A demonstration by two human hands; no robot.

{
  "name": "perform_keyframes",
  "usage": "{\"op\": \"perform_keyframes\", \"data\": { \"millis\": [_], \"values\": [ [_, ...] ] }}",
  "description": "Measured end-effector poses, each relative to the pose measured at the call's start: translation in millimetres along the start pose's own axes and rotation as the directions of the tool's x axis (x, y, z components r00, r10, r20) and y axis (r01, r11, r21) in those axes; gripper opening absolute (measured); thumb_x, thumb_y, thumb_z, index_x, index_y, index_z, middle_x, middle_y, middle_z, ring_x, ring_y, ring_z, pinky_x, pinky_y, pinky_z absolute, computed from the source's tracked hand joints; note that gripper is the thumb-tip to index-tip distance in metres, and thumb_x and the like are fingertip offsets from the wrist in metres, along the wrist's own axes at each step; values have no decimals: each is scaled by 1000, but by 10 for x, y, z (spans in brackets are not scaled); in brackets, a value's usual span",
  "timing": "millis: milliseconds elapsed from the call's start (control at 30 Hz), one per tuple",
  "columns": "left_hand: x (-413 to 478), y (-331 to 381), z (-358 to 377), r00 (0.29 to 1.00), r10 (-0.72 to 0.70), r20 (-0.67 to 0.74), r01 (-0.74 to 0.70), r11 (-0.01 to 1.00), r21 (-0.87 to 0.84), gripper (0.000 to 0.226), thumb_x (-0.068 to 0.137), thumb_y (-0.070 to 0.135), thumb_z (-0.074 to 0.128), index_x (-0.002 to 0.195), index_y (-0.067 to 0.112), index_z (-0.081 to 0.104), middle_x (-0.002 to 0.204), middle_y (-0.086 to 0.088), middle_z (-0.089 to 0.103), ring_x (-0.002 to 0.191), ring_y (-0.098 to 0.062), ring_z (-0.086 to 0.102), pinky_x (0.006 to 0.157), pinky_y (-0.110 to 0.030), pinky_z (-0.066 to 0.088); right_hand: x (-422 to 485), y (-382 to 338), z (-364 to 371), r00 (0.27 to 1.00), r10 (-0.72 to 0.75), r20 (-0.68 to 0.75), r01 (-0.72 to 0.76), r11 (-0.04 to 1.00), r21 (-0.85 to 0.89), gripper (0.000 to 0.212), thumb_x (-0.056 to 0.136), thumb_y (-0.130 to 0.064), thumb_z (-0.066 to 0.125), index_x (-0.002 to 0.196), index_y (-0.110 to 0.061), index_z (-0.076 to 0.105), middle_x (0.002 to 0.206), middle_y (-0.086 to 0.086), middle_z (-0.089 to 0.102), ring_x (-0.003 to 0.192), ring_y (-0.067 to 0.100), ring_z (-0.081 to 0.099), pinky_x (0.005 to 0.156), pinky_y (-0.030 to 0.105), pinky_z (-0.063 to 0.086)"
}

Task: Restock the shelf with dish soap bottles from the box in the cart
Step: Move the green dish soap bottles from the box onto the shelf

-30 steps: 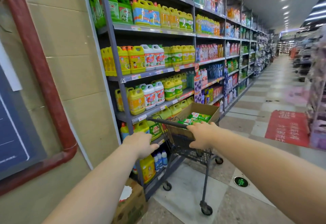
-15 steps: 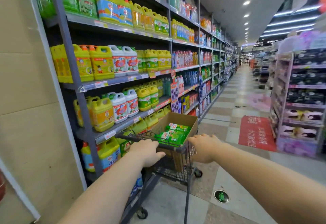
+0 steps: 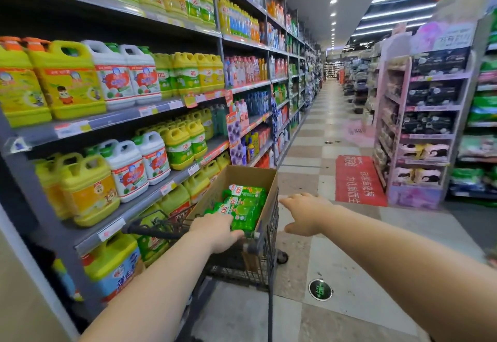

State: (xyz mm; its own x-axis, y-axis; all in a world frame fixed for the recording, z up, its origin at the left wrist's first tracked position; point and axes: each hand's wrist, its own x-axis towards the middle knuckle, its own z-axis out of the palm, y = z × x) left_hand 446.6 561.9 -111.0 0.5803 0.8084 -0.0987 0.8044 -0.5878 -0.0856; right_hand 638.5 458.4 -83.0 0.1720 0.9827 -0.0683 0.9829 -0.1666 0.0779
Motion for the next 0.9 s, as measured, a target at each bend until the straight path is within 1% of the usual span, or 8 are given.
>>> {"op": "perform_keyframes", "data": {
  "millis": [133,300,367,433,533,667,800,900],
  "values": [
    [496,117,16,999,-29,14,29,1000,-2,63,88,62,35,138,24,38,140,-6,44,124,-28,45,97,-44,43,474,319,91,999,-29,13,29,999,-14,66,86,-49,55,142,-22,33,142,9,44,131,32,39,106,52,31],
    [1141,356,2,994,-102,29,102,994,-22,59,89,60,37,133,22,43,137,-6,47,121,-28,48,95,-43,44,1143,804,127,995,-99,-3,99,995,3,61,86,-49,55,137,-21,37,138,8,47,129,32,42,104,53,32],
    [1399,486,-2,989,-139,55,141,989,-43,60,89,60,37,135,22,41,137,-6,47,122,-28,48,96,-43,44,1399,1039,108,991,-131,-2,131,991,12,60,86,-47,54,137,-20,38,136,9,48,127,32,43,104,53,34],
    [1628,584,-2,983,-173,67,176,983,-48,63,89,62,36,138,23,38,139,-5,46,122,-27,48,95,-43,45,1605,1237,103,987,-162,5,162,987,4,62,86,-48,55,139,-21,37,138,9,47,129,33,42,105,53,34],
    [1991,743,25,977,-207,58,211,974,-78,62,89,62,37,138,23,38,140,-5,45,123,-26,48,92,-41,44,1918,1546,148,976,-217,6,217,976,-27,65,86,-49,55,141,-21,35,142,9,44,132,33,39,107,54,32],
    [2311,913,151,967,-234,100,240,970,-49,63,88,61,38,138,22,39,143,-5,43,128,-27,43,97,-43,43,2266,1837,273,964,-260,46,261,965,-26,72,88,-51,52,148,-22,25,146,9,40,135,33,36,108,53,31],
    [2592,857,286,949,-285,139,295,953,-65,66,88,62,36,142,25,32,147,-3,38,131,-26,41,98,-42,43,2607,1995,411,950,-305,69,306,952,-5,74,89,-51,51,150,-23,20,152,7,34,138,31,32,111,53,25],
    [2812,754,392,927,-331,177,351,931,-95,66,88,63,37,141,24,34,147,-3,39,129,-25,43,96,-41,43,2884,2086,503,943,-324,81,324,946,9,76,88,-53,51,150,-24,18,152,6,34,139,30,31,112,51,24]
  ]
}}
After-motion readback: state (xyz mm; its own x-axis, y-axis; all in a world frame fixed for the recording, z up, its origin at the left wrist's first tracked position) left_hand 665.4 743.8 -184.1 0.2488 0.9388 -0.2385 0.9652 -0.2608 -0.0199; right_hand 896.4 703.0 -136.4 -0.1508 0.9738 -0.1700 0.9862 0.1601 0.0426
